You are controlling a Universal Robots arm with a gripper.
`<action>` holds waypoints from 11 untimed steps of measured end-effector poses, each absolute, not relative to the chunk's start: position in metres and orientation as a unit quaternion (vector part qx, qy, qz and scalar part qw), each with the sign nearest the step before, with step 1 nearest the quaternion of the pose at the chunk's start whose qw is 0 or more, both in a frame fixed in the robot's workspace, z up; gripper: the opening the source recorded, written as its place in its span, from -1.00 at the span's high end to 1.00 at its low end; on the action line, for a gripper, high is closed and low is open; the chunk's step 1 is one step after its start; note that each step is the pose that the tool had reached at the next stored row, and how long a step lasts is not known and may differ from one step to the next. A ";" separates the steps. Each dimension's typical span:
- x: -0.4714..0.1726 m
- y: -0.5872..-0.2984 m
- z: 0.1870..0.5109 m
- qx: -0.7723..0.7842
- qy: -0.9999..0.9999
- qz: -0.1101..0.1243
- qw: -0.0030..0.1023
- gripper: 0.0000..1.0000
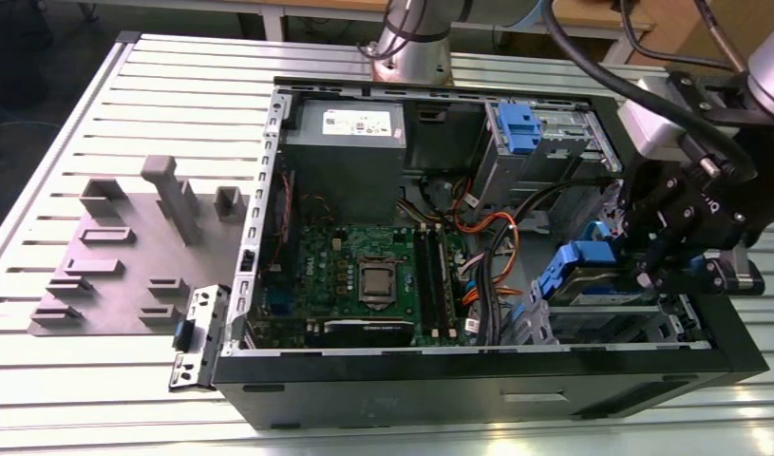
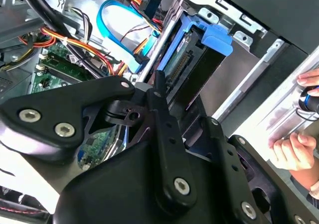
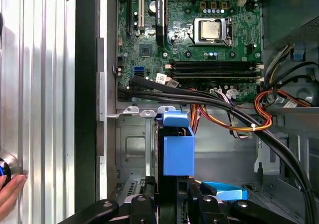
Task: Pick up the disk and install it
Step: 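Insert the disk into the insertion slot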
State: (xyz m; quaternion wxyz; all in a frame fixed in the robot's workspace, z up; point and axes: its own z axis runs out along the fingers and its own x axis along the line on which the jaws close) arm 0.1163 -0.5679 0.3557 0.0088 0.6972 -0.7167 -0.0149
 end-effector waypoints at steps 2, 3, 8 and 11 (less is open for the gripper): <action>0.116 -0.568 0.352 0.697 -0.717 -0.015 0.009 0.31; 0.116 -0.568 0.350 0.697 -0.717 -0.015 0.009 0.31; 0.116 -0.568 0.342 0.697 -0.717 -0.015 0.009 0.31; 0.116 -0.568 0.342 0.697 -0.717 -0.015 0.009 0.31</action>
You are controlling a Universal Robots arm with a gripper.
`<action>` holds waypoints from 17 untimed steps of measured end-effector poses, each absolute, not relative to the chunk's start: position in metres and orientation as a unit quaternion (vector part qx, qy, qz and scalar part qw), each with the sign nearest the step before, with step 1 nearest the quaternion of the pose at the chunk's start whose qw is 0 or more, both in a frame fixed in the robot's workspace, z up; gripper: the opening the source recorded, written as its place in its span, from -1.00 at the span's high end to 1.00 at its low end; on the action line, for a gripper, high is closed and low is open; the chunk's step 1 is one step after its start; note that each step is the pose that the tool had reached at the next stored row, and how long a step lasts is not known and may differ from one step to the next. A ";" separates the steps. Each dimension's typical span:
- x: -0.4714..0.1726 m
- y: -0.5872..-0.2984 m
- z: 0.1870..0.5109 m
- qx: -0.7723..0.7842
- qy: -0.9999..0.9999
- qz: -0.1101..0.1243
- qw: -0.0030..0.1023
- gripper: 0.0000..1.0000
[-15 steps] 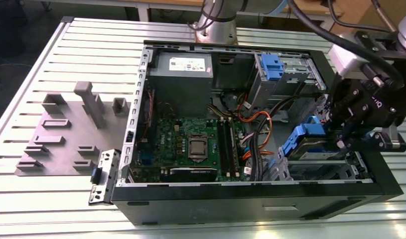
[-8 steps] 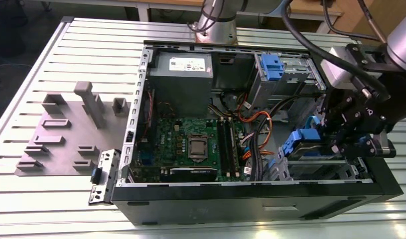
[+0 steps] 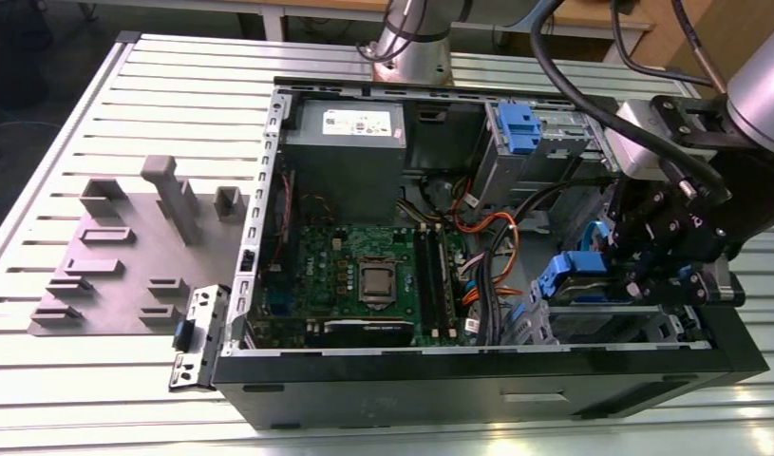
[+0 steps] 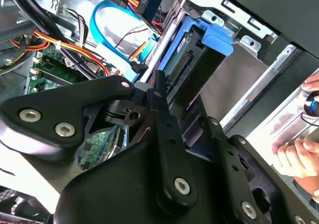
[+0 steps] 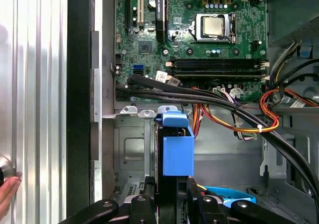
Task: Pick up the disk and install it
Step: 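Insert the disk into the insertion slot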
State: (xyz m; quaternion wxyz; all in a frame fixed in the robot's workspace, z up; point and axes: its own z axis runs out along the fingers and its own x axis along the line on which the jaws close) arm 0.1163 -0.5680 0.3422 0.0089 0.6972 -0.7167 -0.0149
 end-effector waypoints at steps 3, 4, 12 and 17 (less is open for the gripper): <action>0.116 -0.568 0.342 0.697 -0.717 -0.015 0.009 0.31; 0.116 -0.568 0.342 0.697 -0.717 -0.015 0.009 0.31; 0.116 -0.568 0.340 0.698 -0.716 -0.014 0.006 0.16; 0.116 -0.568 0.339 0.702 -0.712 -0.010 -0.001 0.16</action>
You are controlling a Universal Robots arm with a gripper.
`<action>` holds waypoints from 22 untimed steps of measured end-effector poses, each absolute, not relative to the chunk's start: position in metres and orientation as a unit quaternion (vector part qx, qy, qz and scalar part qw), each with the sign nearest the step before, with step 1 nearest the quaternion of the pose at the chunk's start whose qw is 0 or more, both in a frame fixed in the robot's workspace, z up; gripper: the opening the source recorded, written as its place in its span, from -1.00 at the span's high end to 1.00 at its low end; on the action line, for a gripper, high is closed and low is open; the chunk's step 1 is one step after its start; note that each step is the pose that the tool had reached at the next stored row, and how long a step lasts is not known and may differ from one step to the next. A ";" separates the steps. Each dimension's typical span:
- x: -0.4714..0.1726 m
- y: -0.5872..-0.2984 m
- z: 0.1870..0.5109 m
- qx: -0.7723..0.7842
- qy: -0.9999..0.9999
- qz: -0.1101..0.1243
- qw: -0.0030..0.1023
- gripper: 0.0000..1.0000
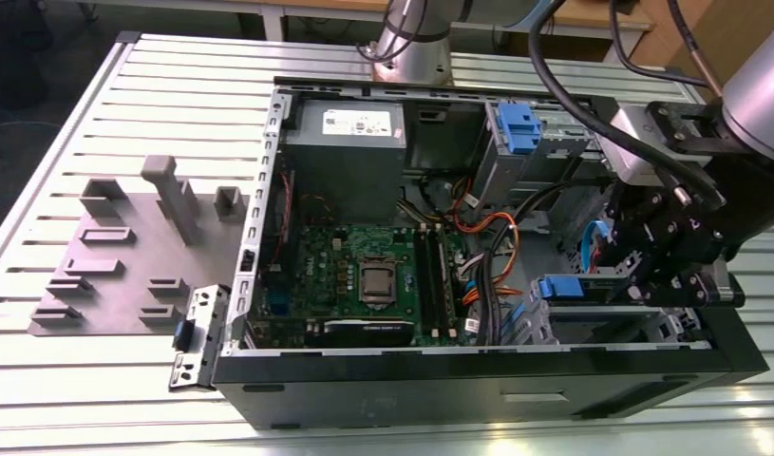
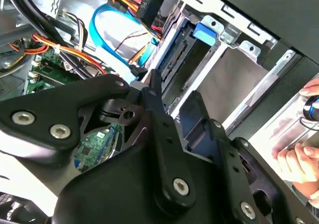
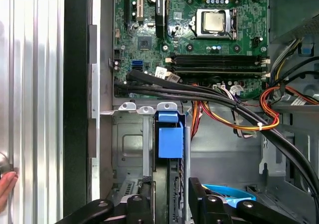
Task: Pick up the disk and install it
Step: 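Insert the disk into the insertion slot, then insert the first disk wire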
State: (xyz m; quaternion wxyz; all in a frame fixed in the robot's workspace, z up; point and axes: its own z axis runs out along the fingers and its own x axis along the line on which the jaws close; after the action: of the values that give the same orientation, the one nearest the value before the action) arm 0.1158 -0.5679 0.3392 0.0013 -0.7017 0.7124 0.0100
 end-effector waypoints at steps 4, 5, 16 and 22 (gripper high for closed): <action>0.116 -0.568 0.339 -0.702 0.712 0.015 0.007 0.16; 0.116 -0.568 0.339 -0.702 0.712 0.015 0.007 0.16; 0.115 -0.568 0.340 -0.702 0.712 0.014 0.008 0.16; 0.115 -0.568 0.340 -0.702 0.712 0.014 0.008 0.16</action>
State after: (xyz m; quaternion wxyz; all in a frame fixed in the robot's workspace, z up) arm 0.1153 -0.5680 0.3402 0.0082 -0.7025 0.7115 0.0138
